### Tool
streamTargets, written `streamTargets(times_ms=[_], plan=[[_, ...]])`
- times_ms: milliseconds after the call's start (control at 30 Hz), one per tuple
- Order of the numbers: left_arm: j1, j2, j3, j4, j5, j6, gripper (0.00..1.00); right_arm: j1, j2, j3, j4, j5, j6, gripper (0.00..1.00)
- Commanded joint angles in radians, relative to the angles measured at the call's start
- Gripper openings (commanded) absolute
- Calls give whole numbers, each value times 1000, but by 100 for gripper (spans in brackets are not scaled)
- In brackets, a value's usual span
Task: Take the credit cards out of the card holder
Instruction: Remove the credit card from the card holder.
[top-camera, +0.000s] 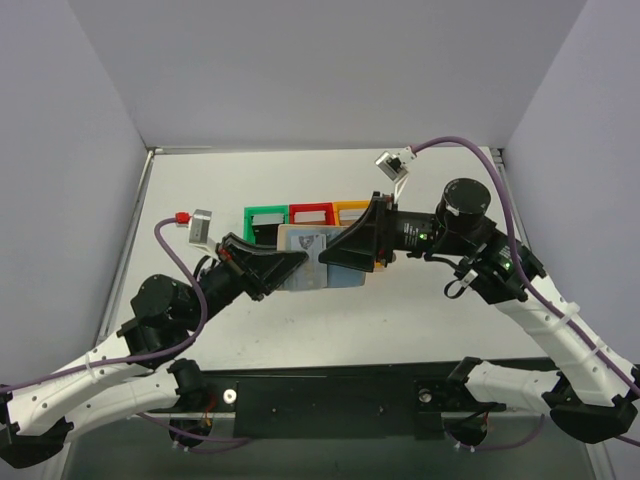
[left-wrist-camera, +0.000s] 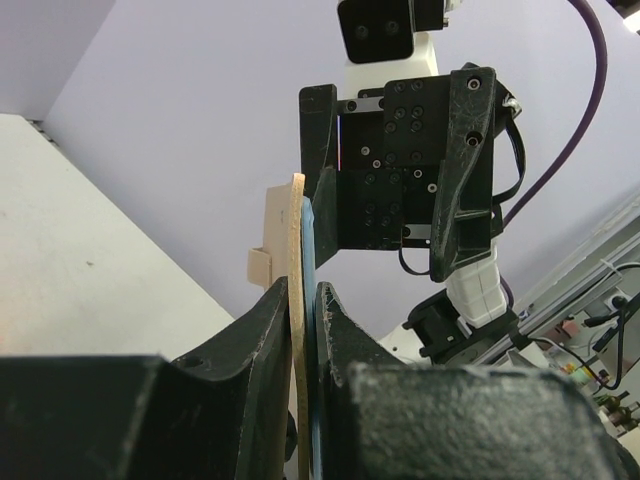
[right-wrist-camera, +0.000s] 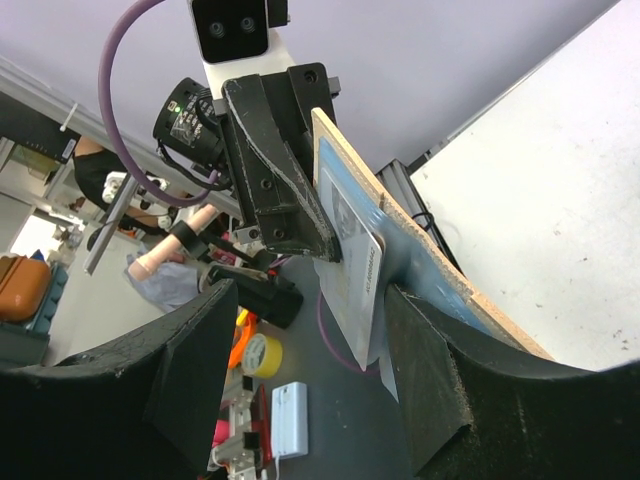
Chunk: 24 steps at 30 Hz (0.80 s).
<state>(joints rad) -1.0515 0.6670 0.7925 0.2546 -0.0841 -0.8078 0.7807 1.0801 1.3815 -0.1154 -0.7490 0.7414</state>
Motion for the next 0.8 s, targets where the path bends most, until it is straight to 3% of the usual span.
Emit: streamTargets(times_ms=[0, 767], plan=[[4, -9, 13, 98, -19, 12, 0, 8, -3, -13, 71, -29, 13, 55], [4, 8, 4, 126, -29, 1, 0, 31, 20, -32, 174, -82, 81, 52]])
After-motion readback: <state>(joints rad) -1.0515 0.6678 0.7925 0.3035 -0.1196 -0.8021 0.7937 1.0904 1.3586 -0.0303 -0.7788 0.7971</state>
